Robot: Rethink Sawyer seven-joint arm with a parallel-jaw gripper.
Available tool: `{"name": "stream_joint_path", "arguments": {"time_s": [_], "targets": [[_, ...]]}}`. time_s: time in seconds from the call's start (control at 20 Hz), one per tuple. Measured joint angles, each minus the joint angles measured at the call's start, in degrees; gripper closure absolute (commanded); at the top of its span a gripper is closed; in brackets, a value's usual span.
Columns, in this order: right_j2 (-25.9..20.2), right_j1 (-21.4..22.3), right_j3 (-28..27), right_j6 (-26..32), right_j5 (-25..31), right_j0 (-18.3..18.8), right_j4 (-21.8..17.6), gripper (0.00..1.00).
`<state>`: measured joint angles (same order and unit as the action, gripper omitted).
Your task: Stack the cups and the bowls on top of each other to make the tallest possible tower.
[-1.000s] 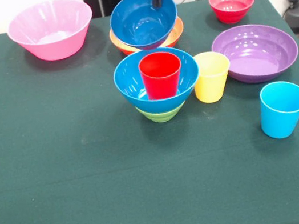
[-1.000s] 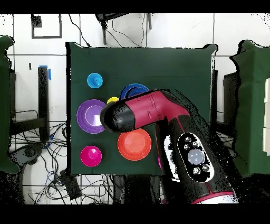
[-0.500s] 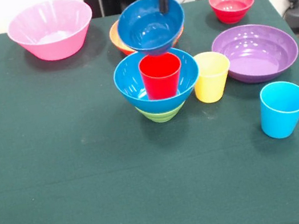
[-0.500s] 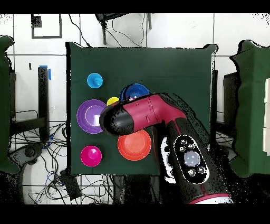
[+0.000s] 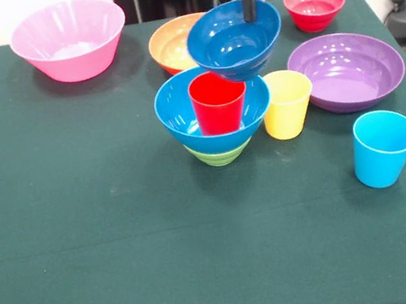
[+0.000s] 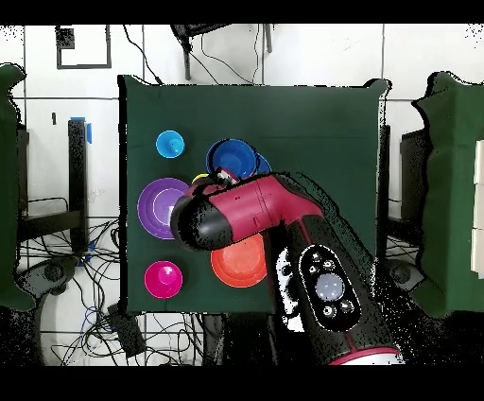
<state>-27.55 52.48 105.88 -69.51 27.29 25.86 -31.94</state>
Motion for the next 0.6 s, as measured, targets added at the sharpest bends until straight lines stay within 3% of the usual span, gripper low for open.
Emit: {"name": "stream_joint_path", "arguments": {"time_s": [0.6], "targets": [[7.14,2.27,0.02,-0.81,-1.63,-6.62,-1.75,1.0]]}}
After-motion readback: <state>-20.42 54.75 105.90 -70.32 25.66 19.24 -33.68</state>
